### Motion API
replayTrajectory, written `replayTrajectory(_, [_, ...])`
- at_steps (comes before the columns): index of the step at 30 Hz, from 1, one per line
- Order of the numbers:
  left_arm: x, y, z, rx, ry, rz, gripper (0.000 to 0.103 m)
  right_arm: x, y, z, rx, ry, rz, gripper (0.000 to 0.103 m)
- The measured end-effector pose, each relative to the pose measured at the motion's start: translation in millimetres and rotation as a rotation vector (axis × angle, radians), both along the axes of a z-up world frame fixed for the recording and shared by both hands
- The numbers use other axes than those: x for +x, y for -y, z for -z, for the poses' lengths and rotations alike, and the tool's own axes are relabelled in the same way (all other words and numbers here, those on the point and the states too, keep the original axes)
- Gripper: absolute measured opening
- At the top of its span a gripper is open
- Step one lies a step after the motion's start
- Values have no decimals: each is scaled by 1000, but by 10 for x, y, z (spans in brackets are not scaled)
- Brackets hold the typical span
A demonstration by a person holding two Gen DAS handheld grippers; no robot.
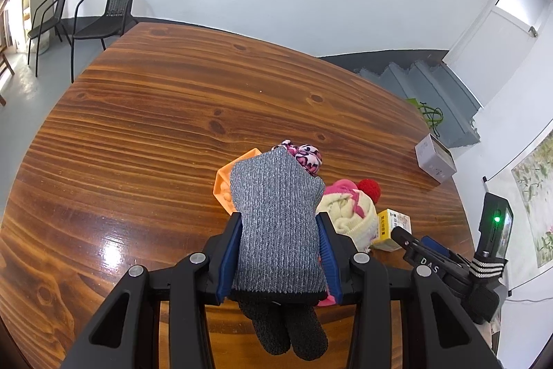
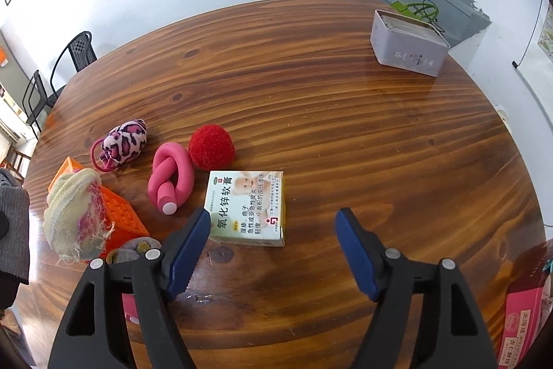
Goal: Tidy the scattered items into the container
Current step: 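Grasp the white medicine box with the right gripper while the left holds the sock, then carry the sock and medicine box into the pink-rimmed box and open both grippers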
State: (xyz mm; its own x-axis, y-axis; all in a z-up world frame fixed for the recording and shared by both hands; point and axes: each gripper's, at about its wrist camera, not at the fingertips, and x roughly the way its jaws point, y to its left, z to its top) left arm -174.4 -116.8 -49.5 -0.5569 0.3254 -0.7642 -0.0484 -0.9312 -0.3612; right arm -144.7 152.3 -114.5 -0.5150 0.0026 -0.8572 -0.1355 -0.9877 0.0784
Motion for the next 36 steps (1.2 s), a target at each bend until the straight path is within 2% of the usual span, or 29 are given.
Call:
replayTrajectory(4, [97, -61, -45, -11, -1, 12, 44, -53, -45, 24, -31, -10, -6, 80])
replayTrajectory(9, [216, -129, -107, -26, -3, 27, 44, -84, -78, -22, -120, 3, 4, 80])
replayTrajectory(13, [297, -186, -155, -29, -7, 30, 44, -121, 18, -33, -111, 1, -23, 80])
replayTrajectory(16, [366, -228, -189, -33, -12, 39, 44, -174, 79, 32, -44, 25, -27, 80])
replayTrajectory(17, [388, -245, -197, -36, -12, 43, 44, -178, 75, 56, -43, 31, -33, 78])
replayTrajectory(19, [431, -279, -215, -38, -12, 47, 44, -180, 84, 104, -11, 55, -50, 57])
replayTrajectory(20, [451, -294, -223, -39, -12, 49, 44, -169, 92, 109, 4, 59, -63, 55])
replayTrajectory(23, [508, -349, -256, -40, -16, 56, 44, -76, 55, 76, -2, 63, -79, 54])
replayTrajectory(30, [645, -606, -330, -48, -26, 100, 44, 332, -168, -231, -42, -7, -70, 54])
replayTrajectory(36, [799, -934, -407, -47, -38, 159, 44, 784, -538, -452, -81, -46, -23, 54])
